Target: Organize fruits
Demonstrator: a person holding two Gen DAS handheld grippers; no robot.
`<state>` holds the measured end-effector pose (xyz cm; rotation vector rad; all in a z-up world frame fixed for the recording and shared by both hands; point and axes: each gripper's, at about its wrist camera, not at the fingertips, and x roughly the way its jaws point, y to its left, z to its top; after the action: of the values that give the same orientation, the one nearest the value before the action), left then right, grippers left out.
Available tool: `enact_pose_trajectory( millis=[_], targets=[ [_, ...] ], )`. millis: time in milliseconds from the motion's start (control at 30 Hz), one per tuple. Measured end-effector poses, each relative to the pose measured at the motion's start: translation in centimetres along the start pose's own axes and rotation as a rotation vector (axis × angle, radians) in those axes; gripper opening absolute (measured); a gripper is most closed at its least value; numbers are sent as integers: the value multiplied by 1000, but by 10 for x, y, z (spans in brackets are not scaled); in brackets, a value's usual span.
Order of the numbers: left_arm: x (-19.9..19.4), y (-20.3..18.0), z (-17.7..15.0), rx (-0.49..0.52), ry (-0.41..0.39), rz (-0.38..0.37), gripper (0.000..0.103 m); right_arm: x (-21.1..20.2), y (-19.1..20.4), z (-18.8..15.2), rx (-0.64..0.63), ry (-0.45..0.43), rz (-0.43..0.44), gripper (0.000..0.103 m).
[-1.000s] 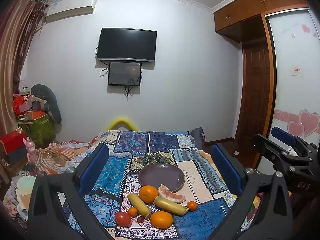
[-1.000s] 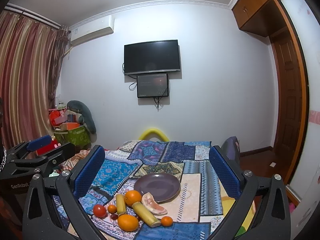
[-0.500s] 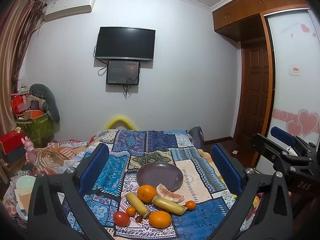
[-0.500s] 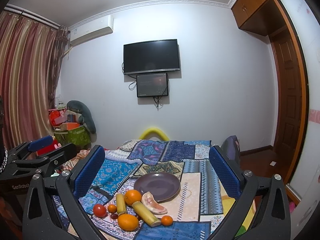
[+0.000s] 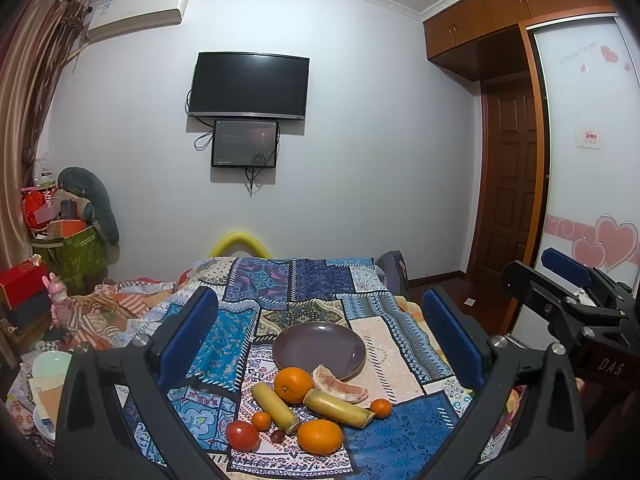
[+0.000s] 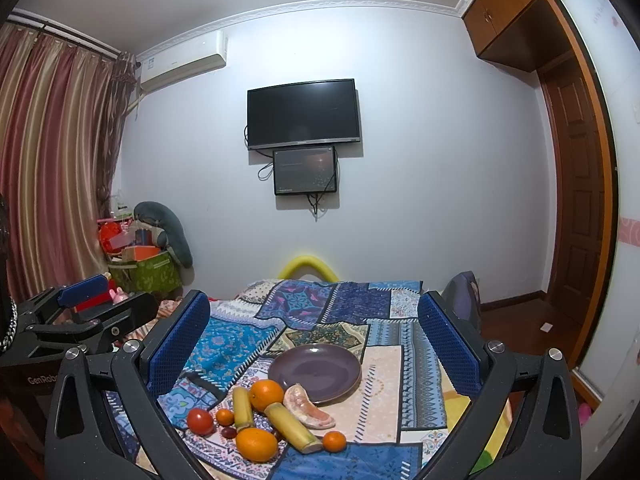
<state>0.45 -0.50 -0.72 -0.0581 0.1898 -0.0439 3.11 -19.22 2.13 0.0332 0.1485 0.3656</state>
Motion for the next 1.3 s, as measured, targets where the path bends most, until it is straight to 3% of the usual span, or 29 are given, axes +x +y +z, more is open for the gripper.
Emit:
enact_pose_trajectory(
  millis=[900, 1033, 1300],
  targets=[
    [18, 11, -5, 12, 24, 20, 103, 15, -1, -7, -9, 33, 13, 103],
    [32, 22, -10, 21, 56, 42, 103, 31, -4, -13, -20, 98, 28, 103],
    [74, 59, -41, 55, 213, 118, 103, 73, -12, -45, -53, 271, 71, 103]
  ],
)
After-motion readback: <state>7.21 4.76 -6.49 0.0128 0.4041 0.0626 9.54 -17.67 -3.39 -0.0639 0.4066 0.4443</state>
